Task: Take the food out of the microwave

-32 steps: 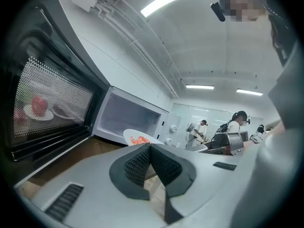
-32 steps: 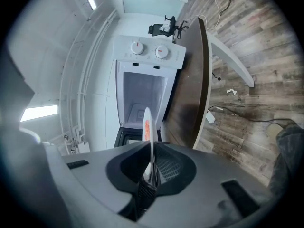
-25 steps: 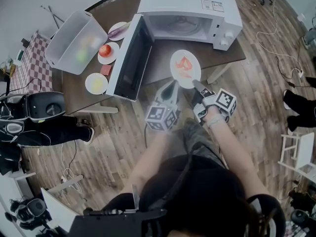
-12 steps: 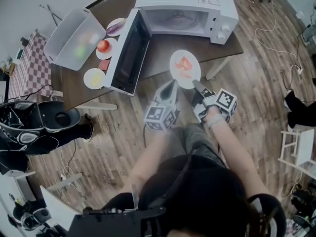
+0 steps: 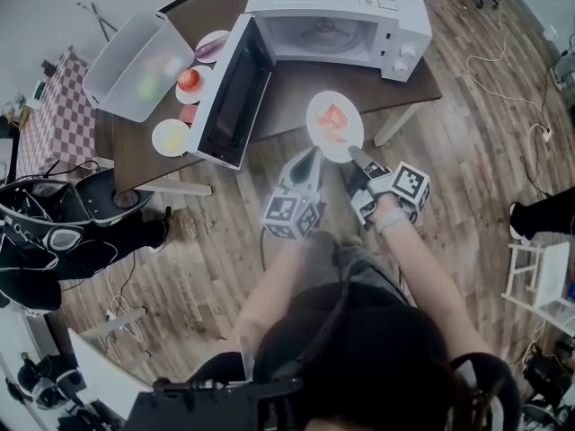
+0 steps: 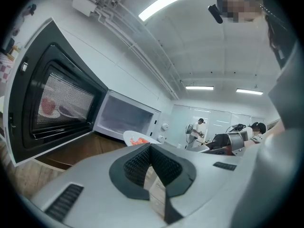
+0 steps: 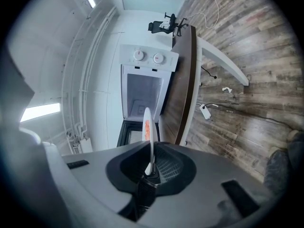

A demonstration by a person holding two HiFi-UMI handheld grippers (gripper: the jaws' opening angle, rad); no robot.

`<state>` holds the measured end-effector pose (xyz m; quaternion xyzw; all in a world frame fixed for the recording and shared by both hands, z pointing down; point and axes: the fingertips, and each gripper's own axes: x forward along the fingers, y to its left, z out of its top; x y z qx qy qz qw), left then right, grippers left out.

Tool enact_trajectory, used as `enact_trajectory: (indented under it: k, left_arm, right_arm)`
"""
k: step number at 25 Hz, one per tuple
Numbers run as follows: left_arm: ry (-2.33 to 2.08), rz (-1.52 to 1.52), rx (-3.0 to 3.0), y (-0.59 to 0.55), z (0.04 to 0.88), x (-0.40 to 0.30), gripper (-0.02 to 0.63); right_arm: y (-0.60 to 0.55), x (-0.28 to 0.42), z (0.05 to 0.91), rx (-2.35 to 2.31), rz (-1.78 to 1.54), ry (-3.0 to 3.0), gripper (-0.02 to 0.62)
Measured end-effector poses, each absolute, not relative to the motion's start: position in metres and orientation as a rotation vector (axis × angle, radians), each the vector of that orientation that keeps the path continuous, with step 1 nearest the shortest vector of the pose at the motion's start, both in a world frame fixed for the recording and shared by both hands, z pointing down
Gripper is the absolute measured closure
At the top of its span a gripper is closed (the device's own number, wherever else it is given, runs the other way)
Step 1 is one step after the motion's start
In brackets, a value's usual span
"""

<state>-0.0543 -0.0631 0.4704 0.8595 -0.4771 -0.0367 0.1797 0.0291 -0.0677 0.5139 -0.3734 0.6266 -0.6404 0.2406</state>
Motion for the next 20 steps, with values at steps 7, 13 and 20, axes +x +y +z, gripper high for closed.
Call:
enact_trajectory:
  k: [7, 13, 20]
  left_arm:
    - [-1.376, -0.117, 2.408, -0.055, 0.469, -0.048, 0.604]
    - [-1.395, -0.129, 2.403, -0.046, 0.466, -0.045, 0.604]
    - [-1.420, -0.137, 2.394, -0.035, 0.465, -0.039, 0.604]
  right_arm:
    - [-0.062, 0.039, 0.511, -1.013, -1.765, 1.730, 0.571]
    - [-0.052, 0.042, 0.506, -1.003, -1.765, 1.749, 0.571]
    - [-0.039, 0.046, 0.507, -0.976, -1.781, 1.762, 0.571]
